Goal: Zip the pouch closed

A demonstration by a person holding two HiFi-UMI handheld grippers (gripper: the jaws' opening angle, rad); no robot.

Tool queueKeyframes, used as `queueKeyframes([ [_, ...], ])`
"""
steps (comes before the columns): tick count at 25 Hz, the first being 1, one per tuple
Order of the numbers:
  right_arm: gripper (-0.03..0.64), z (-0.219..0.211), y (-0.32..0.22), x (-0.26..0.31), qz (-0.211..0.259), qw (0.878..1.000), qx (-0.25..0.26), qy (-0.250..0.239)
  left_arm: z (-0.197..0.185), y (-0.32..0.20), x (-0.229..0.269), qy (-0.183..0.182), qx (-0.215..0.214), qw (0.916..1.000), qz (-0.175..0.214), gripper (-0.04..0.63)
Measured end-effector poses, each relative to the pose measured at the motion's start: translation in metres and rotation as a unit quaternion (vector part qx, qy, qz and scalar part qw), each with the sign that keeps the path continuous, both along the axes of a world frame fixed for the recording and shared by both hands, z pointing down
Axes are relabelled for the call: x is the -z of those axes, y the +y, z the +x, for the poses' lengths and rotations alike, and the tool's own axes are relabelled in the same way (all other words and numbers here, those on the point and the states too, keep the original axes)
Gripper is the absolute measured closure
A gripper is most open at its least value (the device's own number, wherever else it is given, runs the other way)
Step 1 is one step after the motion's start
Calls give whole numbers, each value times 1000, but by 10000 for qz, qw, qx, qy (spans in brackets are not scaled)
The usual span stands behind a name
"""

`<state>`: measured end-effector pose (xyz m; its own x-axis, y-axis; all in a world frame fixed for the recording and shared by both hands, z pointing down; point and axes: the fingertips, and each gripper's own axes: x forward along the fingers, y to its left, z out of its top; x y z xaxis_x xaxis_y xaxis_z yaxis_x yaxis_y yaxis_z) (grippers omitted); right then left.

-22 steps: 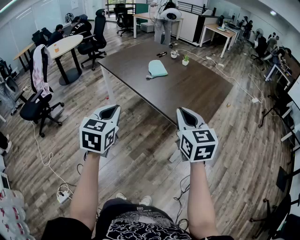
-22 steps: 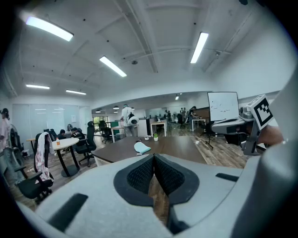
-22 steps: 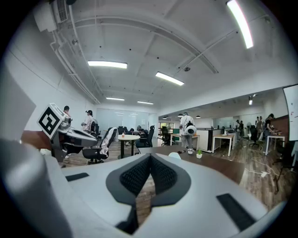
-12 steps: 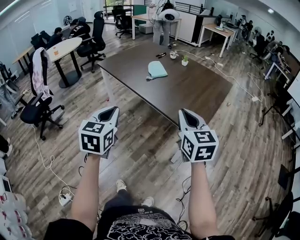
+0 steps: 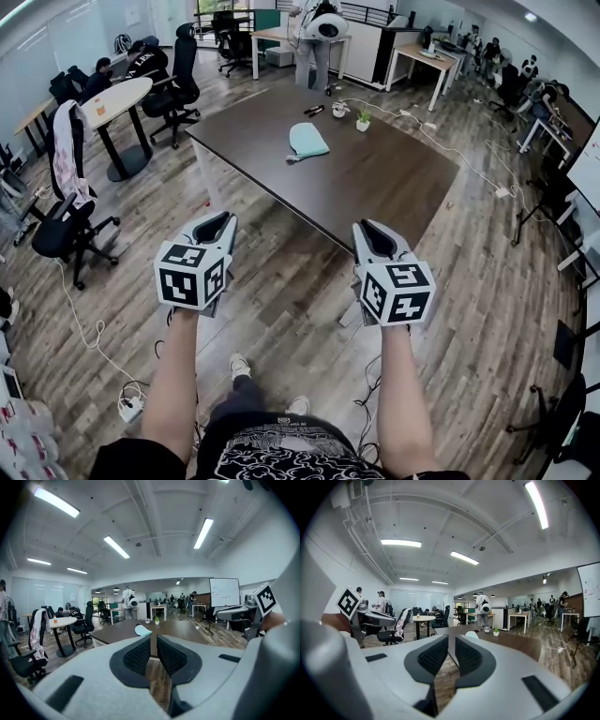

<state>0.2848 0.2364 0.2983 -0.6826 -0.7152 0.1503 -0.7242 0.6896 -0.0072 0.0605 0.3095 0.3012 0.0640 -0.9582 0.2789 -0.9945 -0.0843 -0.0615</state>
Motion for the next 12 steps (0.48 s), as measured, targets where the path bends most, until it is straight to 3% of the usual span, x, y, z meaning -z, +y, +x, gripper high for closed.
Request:
queueKeyframes([
  [2,562,-4,-4,-2,-25,10000,-35,17,-4,-7,-2,18,-59,10000,-18,568],
  [5,535,-16,-10,-2,-64,9999,-92,46,-15,-18,-4,67,-156,9998,-52,489],
  [12,478,-42,-36,-3,-175,9993,-314,105,-42,-55,-9,181,-441,9988,-131,449],
])
